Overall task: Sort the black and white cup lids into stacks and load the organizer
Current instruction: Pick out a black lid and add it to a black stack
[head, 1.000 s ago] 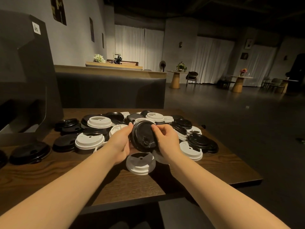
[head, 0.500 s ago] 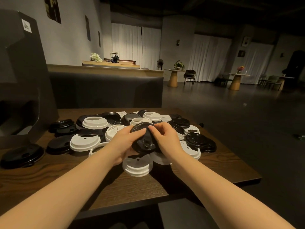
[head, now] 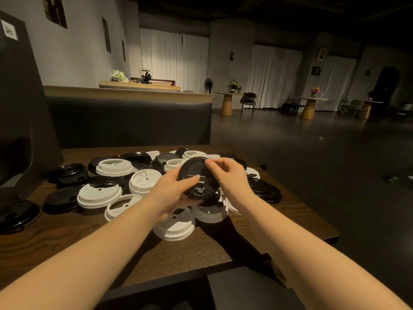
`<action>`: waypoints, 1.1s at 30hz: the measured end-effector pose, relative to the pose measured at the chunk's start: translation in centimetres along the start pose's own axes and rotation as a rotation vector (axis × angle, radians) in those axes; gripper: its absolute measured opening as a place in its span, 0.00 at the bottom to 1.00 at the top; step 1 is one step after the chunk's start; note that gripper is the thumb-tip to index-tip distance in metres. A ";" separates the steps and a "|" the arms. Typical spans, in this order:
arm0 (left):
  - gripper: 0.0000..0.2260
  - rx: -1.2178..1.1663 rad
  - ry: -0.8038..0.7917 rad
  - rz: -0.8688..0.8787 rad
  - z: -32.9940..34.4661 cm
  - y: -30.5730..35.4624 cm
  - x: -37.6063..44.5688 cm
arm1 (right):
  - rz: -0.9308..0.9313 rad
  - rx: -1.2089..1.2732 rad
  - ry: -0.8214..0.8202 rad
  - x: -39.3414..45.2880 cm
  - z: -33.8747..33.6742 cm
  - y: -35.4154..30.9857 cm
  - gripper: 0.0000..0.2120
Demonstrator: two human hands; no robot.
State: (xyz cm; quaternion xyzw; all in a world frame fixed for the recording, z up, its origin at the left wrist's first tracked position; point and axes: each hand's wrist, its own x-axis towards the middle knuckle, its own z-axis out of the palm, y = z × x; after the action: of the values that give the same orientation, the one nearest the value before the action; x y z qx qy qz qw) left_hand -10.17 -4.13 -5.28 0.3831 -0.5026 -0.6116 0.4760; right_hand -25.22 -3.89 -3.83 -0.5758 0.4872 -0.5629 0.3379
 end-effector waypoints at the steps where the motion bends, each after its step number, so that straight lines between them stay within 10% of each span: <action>1: 0.10 -0.021 0.030 0.009 0.2 0.1 0.1 | 0.015 0.004 0.016 0.2 -0.4 0.0 0.07; 7: 0.11 -0.140 0.156 -0.001 -0.1 0.8 1.0 | 0.269 -0.558 0.338 3.3 -6.9 3.7 0.30; 14: 0.14 -0.276 0.214 -0.031 -0.3 0.8 1.6 | 0.367 -0.911 0.138 3.0 -8.1 6.5 0.43; 25: 0.13 -0.359 0.208 -0.110 -0.2 1.8 1.1 | 0.041 -0.524 0.262 2.7 -7.1 4.4 0.43; 33: 0.11 -0.180 0.167 -0.107 -1.3 2.2 -0.5 | -0.212 -0.474 -0.156 0.0 -1.4 -1.1 0.47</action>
State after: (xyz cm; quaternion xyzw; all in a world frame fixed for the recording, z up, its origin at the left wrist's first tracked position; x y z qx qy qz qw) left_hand -8.37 -4.10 -3.42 0.4145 -0.3834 -0.6448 0.5153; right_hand -26.36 -3.35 -2.57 -0.7281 0.5150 -0.4195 0.1694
